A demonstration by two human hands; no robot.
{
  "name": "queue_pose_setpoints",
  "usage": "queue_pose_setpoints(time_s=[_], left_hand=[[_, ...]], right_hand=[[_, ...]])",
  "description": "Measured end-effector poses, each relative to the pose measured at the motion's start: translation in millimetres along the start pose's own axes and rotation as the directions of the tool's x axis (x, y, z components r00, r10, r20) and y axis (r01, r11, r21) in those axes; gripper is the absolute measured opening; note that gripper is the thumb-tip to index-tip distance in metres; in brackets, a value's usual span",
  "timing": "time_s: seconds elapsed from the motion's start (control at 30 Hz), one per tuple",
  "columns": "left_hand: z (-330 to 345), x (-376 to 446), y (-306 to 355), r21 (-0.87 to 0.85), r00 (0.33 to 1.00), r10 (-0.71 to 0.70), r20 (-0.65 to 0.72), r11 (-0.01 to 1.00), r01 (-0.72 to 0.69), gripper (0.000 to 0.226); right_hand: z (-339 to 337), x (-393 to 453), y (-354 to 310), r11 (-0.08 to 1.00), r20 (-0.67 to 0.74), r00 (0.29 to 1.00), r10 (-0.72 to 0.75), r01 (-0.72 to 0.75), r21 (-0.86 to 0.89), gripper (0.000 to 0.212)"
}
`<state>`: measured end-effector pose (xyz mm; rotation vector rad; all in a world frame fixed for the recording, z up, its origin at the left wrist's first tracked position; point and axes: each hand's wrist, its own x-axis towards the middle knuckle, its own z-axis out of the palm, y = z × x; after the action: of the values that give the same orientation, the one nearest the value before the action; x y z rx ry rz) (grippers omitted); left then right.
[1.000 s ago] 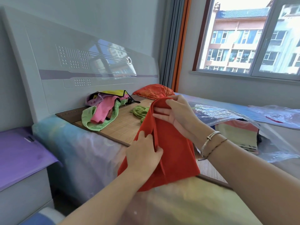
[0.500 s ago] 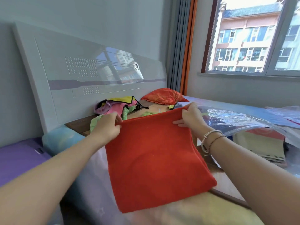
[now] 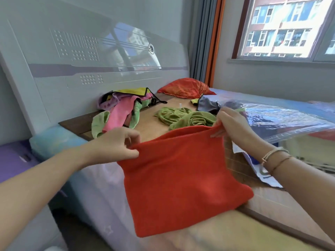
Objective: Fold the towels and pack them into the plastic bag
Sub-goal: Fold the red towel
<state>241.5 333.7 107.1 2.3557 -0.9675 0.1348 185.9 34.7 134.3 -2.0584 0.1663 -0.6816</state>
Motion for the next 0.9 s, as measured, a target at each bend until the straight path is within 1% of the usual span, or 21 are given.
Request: queue_pose_setpoints(time_s=[0.1,0.13,0.17,0.2,0.23,0.27,0.3,0.33,0.37,0.4,0.43,0.47,0.5,0.53,0.6,0.63,0.7,0.77,0.8,0.87,0.9], left_hand=[[19.7,-35.9,8.1,-0.132,0.943,0.006,0.332,0.99,0.041,0.01],[27.4,-44.3,8.5,-0.164,0.911,-0.019,0.412,0.982,0.094,0.008],[36.0,-49.8,7.3,-0.163,0.896,-0.054,0.441,0.977,0.139,0.016],[45.8,-54.6,5.0,-0.138,0.902,-0.103,0.418,0.975,0.175,0.032],[57.3,-58.5,0.3,-0.117,0.931,-0.173,0.32,0.968,0.221,0.049],[71.2,-62.4,-9.2,-0.104,0.949,-0.272,0.162,0.951,0.29,0.059],[86.6,-66.6,-16.9,-0.113,0.922,-0.387,-0.028,0.918,0.381,0.06],[99.5,-72.2,-21.5,-0.182,0.85,-0.504,-0.155,0.86,0.477,0.061],[109.9,-77.5,-22.6,-0.327,0.767,-0.622,-0.155,0.765,0.554,0.067],[118.4,-82.5,-19.2,-0.505,0.697,-0.716,-0.029,0.612,0.608,0.076],[126.1,-87.4,-12.9,-0.641,0.656,-0.738,0.158,0.429,0.636,0.084],[131.2,-91.5,-8.1,-0.71,0.647,-0.704,0.293,0.293,0.64,0.087],[133.0,-94.0,-4.3,-0.736,0.661,-0.659,0.359,0.235,0.635,0.088],[133.0,-96.2,-1.3,-0.741,0.668,-0.639,0.381,0.221,0.634,0.088],[130.5,-95.2,3.6,-0.78,0.687,-0.642,0.34,0.215,0.587,0.088],[126.2,-93.5,9.0,-0.801,0.699,-0.648,0.304,0.224,0.556,0.081],[114.5,-88.0,19.8,-0.836,0.722,-0.654,0.227,0.249,0.488,0.054],[100.9,-80.5,36.0,-0.841,0.757,-0.635,0.155,0.317,0.438,0.032],[93.8,-74.5,46.2,-0.842,0.776,-0.618,0.121,0.351,0.41,0.028],[82.1,-57.5,65.4,-0.863,0.814,-0.578,0.065,0.377,0.336,0.025],[78.0,-47.0,75.4,-0.878,0.829,-0.556,0.05,0.371,0.302,0.025]], right_hand=[[-20.9,-38.0,5.9,0.972,0.188,0.982,-0.017,0.061,-0.229,0.033],[-23.5,-51.1,12.6,0.939,0.258,0.966,0.012,0.078,-0.336,0.036],[-24.4,-62.8,21.5,0.881,0.331,0.943,0.045,0.119,-0.458,0.036],[-24.3,-73.3,30.6,0.792,0.399,0.914,0.07,0.193,-0.58,0.032],[-23.1,-82.7,39.4,0.681,0.451,0.888,0.091,0.276,-0.679,0.027],[-22.3,-91.2,45.6,0.579,0.467,0.879,0.099,0.331,-0.745,0.02],[-21.3,-98.7,50.0,0.504,0.442,0.891,0.102,0.337,-0.795,0.015],[-18.7,-104.5,51.4,0.437,0.389,0.918,0.073,0.321,-0.84,0.019],[-14.9,-108.4,52.1,0.365,0.335,0.942,0.009,0.309,-0.878,0.027],[-10.1,-110.9,52.1,0.322,0.304,0.948,-0.09,0.317,-0.892,0.032],[-3.9,-113.8,51.9,0.325,0.282,0.937,-0.209,0.338,-0.883,0.032],[2.8,-116.7,51.6,0.373,0.275,0.909,-0.314,0.384,-0.844,0.027],[10.5,-119.9,48.2,0.443,0.299,0.89,-0.344,0.435,-0.784,0.03],[19.7,-124.2,44.9,0.534,0.364,0.879,-0.307,0.476,-0.699,0.042],[37.6,-135.7,44.9,0.685,0.457,0.871,-0.179,0.444,-0.578,0.052],[45.2,-140.3,50.0,0.707,0.5,0.86,-0.099,0.415,-0.573,0.056],[53.9,-146.8,60.6,0.647,0.56,0.828,0.039,0.406,-0.645,0.064],[53.8,-145.9,64.5,0.609,0.58,0.811,0.08,0.421,-0.673,0.067],[50.9,-143.0,61.9,0.629,0.592,0.8,0.094,0.413,-0.658,0.066],[42.1,-135.4,55.4,0.757,0.575,0.815,0.071,0.332,-0.563,0.061],[35.4,-131.9,52.7,0.838,0.511,0.859,0.028,0.258,-0.48,0.056]])
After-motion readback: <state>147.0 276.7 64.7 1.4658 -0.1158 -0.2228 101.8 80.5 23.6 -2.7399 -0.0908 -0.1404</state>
